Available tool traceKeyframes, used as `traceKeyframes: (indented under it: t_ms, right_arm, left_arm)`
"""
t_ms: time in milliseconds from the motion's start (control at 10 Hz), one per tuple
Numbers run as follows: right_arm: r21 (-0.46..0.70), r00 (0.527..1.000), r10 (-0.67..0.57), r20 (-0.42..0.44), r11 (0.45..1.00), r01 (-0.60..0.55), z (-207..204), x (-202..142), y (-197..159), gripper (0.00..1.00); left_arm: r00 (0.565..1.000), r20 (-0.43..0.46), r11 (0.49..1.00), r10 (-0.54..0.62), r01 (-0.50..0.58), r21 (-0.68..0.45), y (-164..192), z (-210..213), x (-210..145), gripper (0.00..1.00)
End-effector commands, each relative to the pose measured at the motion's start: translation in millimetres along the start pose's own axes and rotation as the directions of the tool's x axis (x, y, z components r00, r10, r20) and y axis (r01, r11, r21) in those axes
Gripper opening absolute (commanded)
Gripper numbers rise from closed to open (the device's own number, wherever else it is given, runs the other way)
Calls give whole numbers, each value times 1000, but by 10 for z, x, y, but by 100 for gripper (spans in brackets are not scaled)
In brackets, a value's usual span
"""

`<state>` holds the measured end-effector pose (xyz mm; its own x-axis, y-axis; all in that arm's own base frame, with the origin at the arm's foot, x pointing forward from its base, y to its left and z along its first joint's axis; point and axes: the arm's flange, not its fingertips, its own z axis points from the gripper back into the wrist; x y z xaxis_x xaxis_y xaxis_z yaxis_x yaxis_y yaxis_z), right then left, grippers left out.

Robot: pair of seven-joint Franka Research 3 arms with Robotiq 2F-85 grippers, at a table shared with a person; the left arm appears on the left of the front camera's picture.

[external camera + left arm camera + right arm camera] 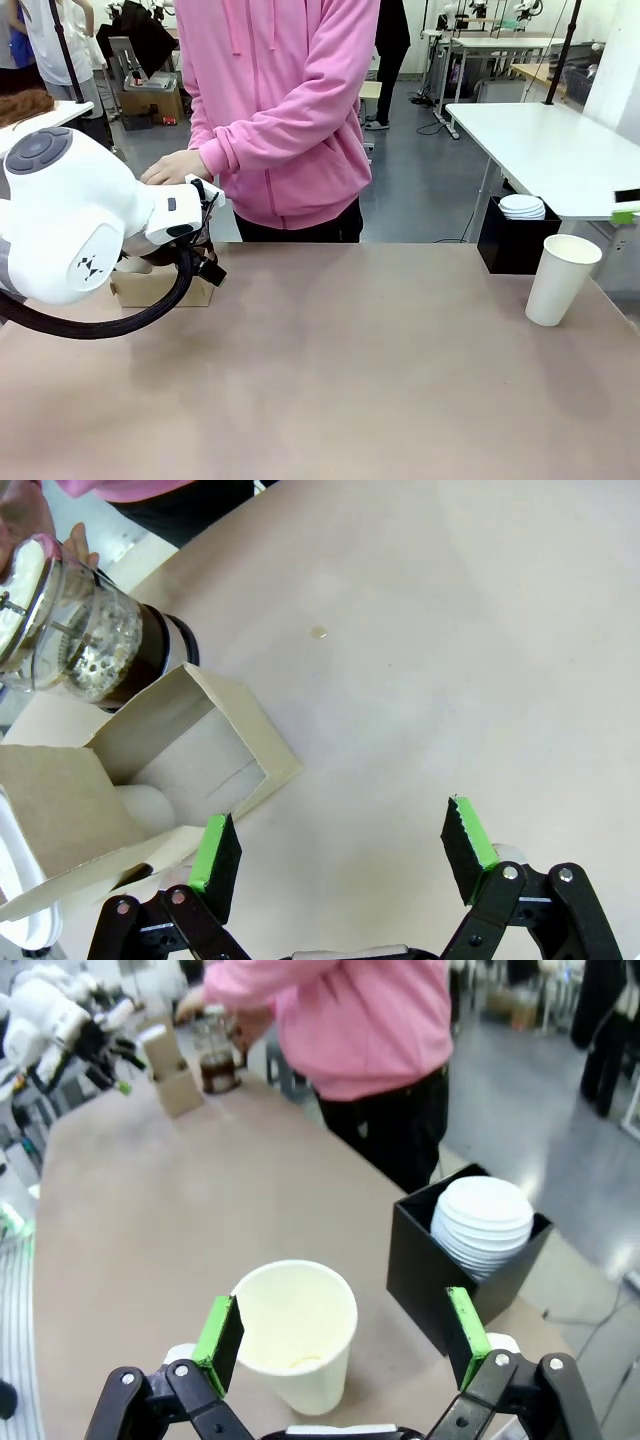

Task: Pour a drink into a cup and package it in a carrier.
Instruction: Pick up the 600 ml Paper Cup and place it in the middle top area of the table.

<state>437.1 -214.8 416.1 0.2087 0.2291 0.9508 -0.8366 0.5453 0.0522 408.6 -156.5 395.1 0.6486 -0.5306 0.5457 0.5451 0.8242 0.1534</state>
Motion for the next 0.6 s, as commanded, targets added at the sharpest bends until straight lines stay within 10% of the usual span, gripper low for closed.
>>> traceKeyframes:
  t_ms: [0, 500]
  right_arm:
    - [63, 987, 33, 160, 997, -44, 161, -433, -146, 100]
    - [141, 971, 28, 236, 988, -63, 18, -1268, -120, 100]
  left_arm:
    - [1000, 4, 1000, -1, 1, 0, -2, 17, 6, 100]
    - [1000, 4, 1000, -1, 1, 0, -2, 17, 6, 100]
